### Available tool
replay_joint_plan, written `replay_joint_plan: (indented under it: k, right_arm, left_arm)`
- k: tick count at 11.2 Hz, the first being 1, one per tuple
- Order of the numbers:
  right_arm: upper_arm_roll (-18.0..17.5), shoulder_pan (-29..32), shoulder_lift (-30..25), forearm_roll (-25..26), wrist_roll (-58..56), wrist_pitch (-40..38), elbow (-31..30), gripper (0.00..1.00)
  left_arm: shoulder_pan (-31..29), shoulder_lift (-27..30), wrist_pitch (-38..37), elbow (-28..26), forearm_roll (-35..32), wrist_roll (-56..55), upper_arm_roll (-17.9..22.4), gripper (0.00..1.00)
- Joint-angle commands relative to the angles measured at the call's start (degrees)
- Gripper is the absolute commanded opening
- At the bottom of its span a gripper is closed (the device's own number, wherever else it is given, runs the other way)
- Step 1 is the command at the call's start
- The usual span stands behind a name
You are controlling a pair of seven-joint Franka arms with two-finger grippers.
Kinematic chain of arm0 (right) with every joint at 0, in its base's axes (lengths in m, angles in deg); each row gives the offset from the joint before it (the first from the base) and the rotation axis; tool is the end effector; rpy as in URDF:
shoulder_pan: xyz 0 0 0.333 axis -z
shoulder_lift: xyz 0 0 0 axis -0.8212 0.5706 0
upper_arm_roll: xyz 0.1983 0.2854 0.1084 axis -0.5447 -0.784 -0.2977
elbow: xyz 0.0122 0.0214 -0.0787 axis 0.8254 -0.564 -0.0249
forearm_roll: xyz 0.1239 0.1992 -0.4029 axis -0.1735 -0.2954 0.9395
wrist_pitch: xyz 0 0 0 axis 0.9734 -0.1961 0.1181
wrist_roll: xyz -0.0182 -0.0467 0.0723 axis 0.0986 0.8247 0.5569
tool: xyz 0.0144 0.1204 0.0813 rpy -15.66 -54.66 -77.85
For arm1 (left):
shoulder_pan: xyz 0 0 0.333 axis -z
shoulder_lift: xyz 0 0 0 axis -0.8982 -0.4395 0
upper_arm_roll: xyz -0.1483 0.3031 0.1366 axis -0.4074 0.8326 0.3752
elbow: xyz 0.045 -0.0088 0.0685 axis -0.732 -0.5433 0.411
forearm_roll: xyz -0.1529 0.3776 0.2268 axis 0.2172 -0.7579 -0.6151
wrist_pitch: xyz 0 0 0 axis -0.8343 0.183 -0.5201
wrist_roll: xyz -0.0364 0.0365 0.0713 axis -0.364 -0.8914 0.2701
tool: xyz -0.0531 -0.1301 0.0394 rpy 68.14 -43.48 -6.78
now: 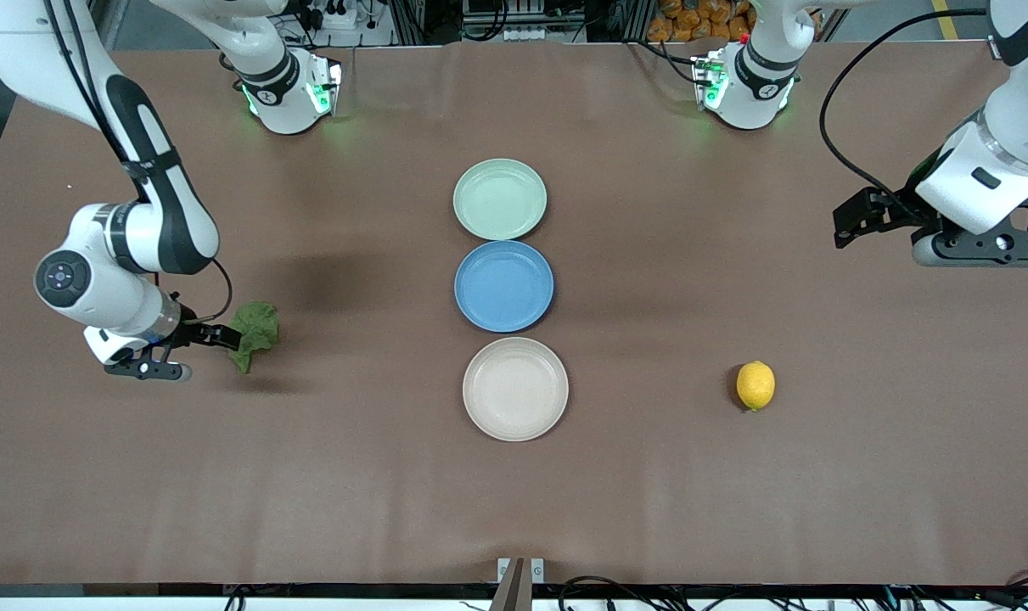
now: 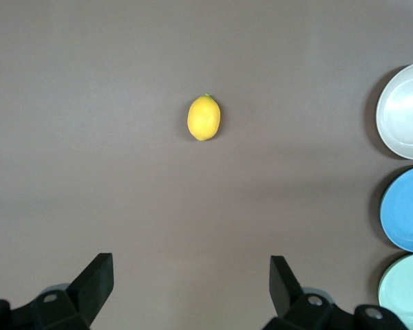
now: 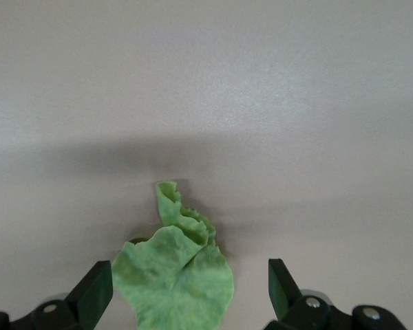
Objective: Pick lemon and lettuce from plates
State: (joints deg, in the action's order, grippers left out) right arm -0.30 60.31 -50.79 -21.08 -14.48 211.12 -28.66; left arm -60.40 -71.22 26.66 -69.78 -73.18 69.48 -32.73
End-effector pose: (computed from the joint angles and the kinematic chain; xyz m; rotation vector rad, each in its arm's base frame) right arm 0.6639 -0.0404 0.2068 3.1104 -0.1513 -0.0410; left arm 0.6422 -0.1092 0.6192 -3.1390 0.0641 -0.0011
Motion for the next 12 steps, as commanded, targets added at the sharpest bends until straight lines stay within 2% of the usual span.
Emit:
replay_joint_plan:
  k: [1,5,8,9,12]
  right_arm:
    - [-0.3,-0.5,-5.2,-1.4,-0.6,-4.7,-0.8,1.00]
    - [0.1,-4.3,-11.8,-1.4,0.0,-12.7,-0.6,1.00]
    - [0.6,-4.5,-18.3,-1.3,-0.9,-16.3,0.1,1.00]
    - [0.8,-4.6,-20.2,-1.3,-1.0,-19.2,1.5,1.00]
    - [0.8,-5.5,-20.7,-1.4,-0.9,-33.9,13.7,1.00]
  left_arm:
    - [-0.6,-0.6,-3.6,3.5,-0.7,1.8,-1.0,1.00]
    - [-0.3,-1.2,-3.5,3.6,-0.4,1.3,-1.2,1.00]
    - [0.3,-1.9,-3.5,3.7,-0.7,1.3,-1.2,1.00]
    - [0.2,-1.9,-3.5,4.1,-0.7,1.5,-1.1,1.00]
    - [-0.1,-1.8,-3.5,4.4,-0.8,1.5,-1.1,1.00]
